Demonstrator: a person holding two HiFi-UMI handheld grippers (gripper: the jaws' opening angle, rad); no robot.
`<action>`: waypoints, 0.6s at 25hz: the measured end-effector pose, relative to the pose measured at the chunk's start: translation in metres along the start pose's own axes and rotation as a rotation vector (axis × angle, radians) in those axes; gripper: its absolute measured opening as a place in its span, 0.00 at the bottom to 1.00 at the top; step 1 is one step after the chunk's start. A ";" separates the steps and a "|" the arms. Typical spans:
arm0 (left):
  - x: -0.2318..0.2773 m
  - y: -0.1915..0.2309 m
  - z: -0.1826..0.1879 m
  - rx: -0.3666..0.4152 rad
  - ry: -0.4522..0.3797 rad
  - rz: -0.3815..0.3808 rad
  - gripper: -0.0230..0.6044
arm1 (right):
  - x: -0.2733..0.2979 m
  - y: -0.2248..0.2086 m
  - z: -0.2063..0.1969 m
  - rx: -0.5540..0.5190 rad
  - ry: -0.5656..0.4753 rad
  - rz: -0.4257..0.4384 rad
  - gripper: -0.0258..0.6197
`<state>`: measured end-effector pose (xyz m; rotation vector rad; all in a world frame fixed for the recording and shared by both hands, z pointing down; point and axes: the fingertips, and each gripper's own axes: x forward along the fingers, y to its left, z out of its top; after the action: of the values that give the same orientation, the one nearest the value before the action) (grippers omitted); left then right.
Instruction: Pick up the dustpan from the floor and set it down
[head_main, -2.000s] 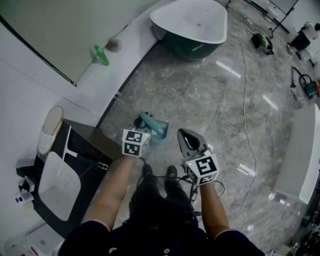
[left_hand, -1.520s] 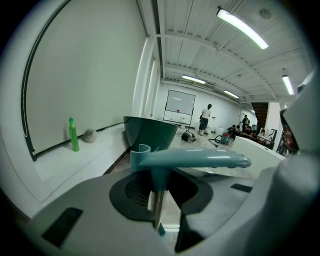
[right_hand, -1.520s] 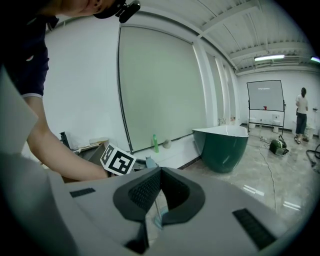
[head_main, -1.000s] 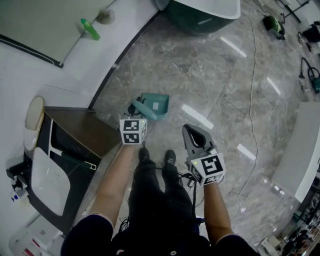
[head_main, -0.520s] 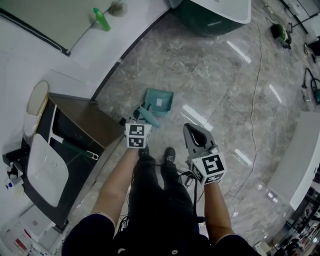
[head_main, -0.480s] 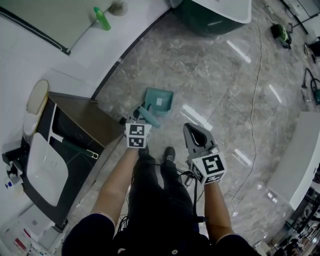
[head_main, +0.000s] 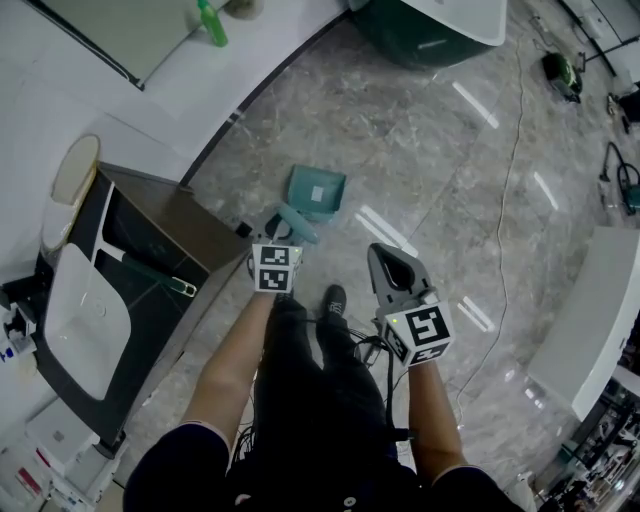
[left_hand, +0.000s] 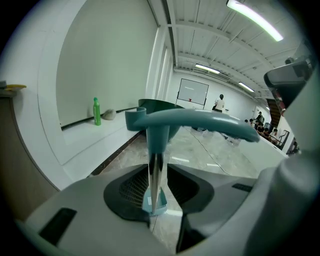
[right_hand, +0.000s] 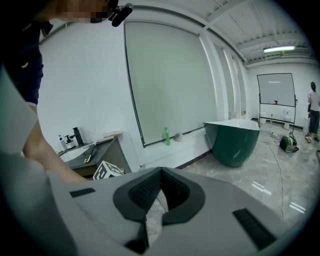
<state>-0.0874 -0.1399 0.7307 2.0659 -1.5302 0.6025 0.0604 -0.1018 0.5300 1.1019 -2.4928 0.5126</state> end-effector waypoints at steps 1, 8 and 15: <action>-0.003 -0.001 -0.006 -0.006 0.014 -0.004 0.18 | -0.001 0.002 0.000 -0.002 0.000 0.000 0.05; -0.046 -0.019 -0.039 -0.036 0.080 -0.045 0.18 | -0.013 0.023 0.016 -0.018 -0.029 0.012 0.05; -0.125 -0.039 0.015 -0.028 -0.064 -0.087 0.18 | -0.032 0.049 0.053 -0.030 -0.108 0.027 0.05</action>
<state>-0.0827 -0.0469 0.6368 2.1365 -1.4664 0.4844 0.0336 -0.0755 0.4608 1.1132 -2.6026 0.4329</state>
